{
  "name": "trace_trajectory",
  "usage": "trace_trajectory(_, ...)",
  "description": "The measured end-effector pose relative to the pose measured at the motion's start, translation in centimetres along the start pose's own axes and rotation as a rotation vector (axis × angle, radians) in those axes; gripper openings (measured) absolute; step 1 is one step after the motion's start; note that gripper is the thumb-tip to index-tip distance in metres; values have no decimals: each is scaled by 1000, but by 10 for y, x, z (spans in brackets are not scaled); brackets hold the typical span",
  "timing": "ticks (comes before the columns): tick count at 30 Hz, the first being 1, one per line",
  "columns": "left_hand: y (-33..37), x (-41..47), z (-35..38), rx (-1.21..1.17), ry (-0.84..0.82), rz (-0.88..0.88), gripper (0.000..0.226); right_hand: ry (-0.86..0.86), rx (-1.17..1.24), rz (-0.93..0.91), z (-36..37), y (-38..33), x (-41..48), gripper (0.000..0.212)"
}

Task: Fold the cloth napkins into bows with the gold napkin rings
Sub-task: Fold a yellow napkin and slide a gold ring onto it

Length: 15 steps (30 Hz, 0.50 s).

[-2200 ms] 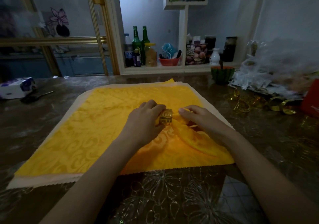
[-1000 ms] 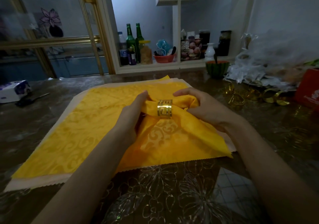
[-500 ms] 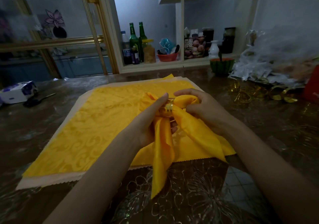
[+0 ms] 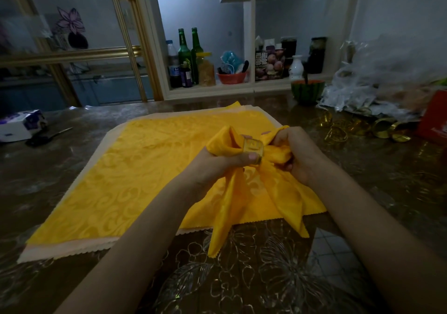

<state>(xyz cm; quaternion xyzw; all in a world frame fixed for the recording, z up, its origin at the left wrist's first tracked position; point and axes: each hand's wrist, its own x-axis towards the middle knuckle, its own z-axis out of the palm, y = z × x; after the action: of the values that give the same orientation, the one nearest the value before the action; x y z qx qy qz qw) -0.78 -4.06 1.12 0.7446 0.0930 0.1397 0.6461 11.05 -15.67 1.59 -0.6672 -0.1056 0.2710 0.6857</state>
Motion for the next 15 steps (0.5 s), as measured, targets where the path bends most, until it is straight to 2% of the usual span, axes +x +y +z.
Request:
trace_trajectory(2, 0, 1, -2, -17, -16, -19, 45, -25, 42, 47, 0, 0, -1, 6)
trace_trajectory(4, 0, 2, -5, -105, 9, -65, 43, -71, 117, 67, -1, 1, 0, 8)
trace_trajectory(5, 0, 2, -6, -169, 37, -94, 37, -96, 159, 53, -1, 1, 1, 12)
trace_trajectory(8, 2, 3, -11, -323, 121, -155, 27, -195, 175, 28, -4, 3, 5, 42)
trace_trajectory(12, -4, 8, -15, -381, 221, -170, 33, -266, -57, 38, 1, 9, 7, 62)
trace_trajectory(15, -12, 10, -14, -387, 268, -205, 44, -275, -80, 52, 6, 14, 7, 76)
